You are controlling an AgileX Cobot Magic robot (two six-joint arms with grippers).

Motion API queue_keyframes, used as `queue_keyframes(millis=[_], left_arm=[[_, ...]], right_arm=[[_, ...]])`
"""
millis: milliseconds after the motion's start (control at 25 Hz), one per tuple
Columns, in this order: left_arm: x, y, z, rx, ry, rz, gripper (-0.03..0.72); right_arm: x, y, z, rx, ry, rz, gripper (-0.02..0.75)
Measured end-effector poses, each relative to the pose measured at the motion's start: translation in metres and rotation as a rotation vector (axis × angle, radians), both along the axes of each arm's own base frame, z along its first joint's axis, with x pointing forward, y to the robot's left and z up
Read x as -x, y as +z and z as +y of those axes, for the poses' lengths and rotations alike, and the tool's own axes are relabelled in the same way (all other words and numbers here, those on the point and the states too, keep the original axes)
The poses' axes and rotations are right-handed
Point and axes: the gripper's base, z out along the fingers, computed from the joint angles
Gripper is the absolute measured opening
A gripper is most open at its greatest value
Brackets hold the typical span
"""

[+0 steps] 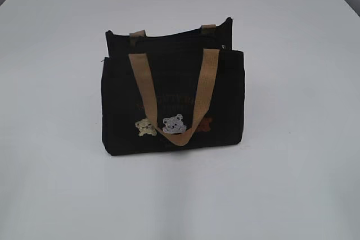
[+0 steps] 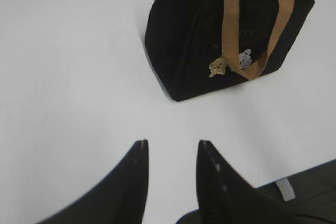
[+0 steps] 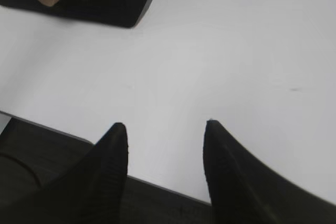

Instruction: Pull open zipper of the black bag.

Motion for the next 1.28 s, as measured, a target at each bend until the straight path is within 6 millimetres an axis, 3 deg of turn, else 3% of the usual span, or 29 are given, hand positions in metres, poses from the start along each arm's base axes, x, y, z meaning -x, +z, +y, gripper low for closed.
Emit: queue_keyframes(millis=[200, 680, 960, 1280], left_arm=[[0.028, -0.018, 0.010, 0.000, 0.011, -0.094, 0.236], [0.026, -0.018, 0.010, -0.002, 0.019, -0.086, 0.236], [0.027, -0.018, 0.008, -0.008, 0.242, -0.104, 0.236], [0.027, -0.018, 0.007, -0.006, 0.259, -0.104, 0.236]], right_arm=[[0.009, 0.000, -0.002, 0.001, -0.008, -0.071, 0.317], [0.009, 0.000, -0.003, 0.000, -0.009, -0.080, 0.286], [0.010, 0.000, -0.002, -0.001, -0.108, -0.096, 0.286], [0.010, 0.000, -0.002, 0.000, -0.125, -0.096, 0.286]])
